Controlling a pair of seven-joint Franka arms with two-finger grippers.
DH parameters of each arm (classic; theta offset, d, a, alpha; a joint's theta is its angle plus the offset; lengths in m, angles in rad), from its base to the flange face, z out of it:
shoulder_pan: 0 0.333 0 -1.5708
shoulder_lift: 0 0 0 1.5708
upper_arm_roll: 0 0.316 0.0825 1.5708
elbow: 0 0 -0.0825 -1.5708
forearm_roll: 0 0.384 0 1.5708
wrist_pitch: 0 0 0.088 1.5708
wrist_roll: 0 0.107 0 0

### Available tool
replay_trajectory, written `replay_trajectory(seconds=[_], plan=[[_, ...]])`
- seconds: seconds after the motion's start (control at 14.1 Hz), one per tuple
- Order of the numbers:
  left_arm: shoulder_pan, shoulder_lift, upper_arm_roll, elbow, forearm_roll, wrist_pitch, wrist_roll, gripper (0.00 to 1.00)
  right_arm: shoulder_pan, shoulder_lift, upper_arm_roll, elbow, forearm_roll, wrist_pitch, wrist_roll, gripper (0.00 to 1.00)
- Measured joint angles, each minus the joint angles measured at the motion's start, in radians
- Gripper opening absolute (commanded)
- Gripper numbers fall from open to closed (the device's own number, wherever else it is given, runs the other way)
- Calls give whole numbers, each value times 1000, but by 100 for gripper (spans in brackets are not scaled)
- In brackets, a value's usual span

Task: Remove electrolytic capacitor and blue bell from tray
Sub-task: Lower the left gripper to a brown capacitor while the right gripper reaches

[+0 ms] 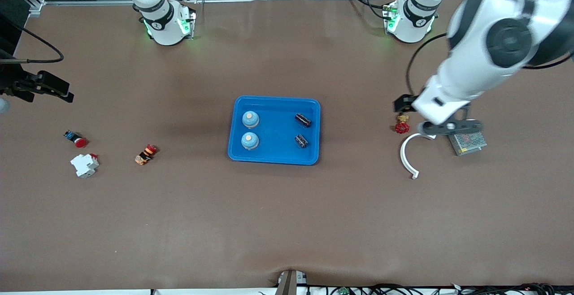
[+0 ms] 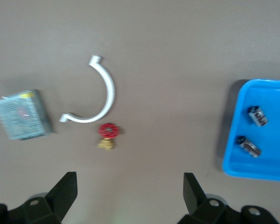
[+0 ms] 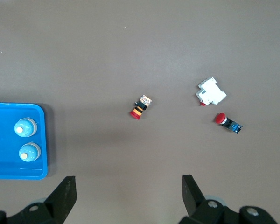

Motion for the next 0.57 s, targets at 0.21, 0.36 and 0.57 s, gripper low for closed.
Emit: replay_trajectory(seconds=[0.21,0.36,0.57], plan=[[-115,67,-2,-37,0,82,-190,100,3,3,4,-44,8,33,27,100],[-176,120,-2,-40,0,135,-304,100,7,9,6,-113,60,104,51,100],[-245,197,-2,-43,0,231,-467,97,18,16,9,-225,98,215,66,100]])
